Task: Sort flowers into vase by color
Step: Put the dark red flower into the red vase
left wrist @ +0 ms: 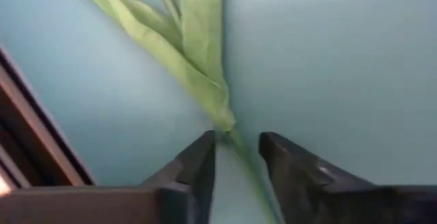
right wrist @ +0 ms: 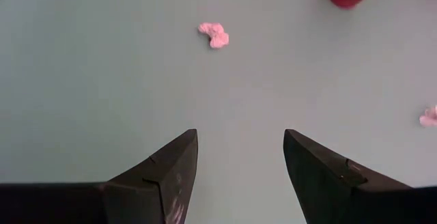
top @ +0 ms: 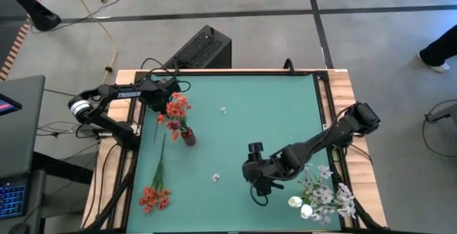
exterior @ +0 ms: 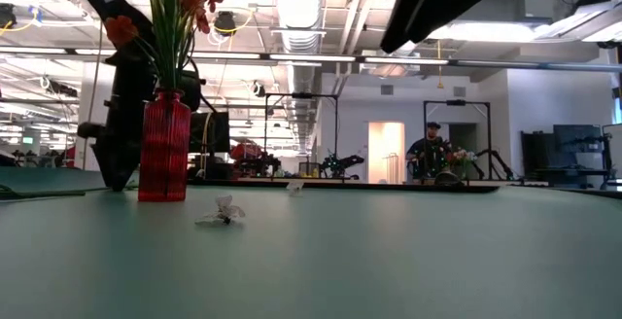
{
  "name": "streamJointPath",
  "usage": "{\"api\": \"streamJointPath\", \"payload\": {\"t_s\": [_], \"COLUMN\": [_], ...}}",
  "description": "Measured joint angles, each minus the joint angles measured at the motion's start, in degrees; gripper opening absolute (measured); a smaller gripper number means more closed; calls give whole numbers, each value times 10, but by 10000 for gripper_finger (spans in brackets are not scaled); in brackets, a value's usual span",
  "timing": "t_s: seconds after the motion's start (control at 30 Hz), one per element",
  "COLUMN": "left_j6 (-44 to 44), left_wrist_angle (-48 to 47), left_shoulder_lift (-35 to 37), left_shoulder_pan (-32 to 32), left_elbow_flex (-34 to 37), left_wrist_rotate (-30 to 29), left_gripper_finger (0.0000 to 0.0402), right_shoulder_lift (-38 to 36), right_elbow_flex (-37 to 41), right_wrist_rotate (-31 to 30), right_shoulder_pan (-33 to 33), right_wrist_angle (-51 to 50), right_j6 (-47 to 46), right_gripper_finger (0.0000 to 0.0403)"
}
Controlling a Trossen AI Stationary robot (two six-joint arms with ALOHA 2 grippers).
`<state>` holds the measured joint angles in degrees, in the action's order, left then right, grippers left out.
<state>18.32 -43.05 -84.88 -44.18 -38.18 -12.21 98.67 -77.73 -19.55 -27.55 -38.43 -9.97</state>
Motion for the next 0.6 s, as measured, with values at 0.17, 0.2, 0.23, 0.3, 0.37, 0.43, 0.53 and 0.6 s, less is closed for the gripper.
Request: {"api": "streamJointPath", "payload": {"t_s": [0.17, 0.2, 0.23, 0.3, 0.37, 0.43, 0.53, 0.6], "left_j6": [2, 3, 4, 4, 0, -1, 0, 2], "left_wrist_angle": [6, 8, 8, 9, -3, -26, -29, -22], "left_shoulder_lift": [-1, -1, -1, 1, 12, 34, 108, 165], "left_shoulder_pan": [1, 1, 1, -2, -8, -10, -9, -9], "left_elbow_flex": [1, 1, 1, -1, -8, -20, -40, -50], "left_wrist_rotate": [16, 16, 16, 14, 12, 9, 0, 7], "left_gripper_finger": [30, 16, 9, 6, 2, 2, 1, 0], "right_shoulder_lift": [0, 0, 0, 0, 0, 0, 0, 0], "right_elbow_flex": [0, 0, 0, 0, 0, 0, 0, 0], "right_wrist_rotate": [-1, -1, -1, -1, -1, -2, -2, -2], "right_shoulder_pan": [-2, -4, -5, -7, -11, -15, -18, -17], "right_wrist_angle": [10, 10, 10, 9, 6, 4, -7, -9], "right_j6": [4, 1, 0, -1, -1, -1, 0, 0], "right_gripper_finger": [244, 244, 244, 244, 244, 244, 244, 244]}}
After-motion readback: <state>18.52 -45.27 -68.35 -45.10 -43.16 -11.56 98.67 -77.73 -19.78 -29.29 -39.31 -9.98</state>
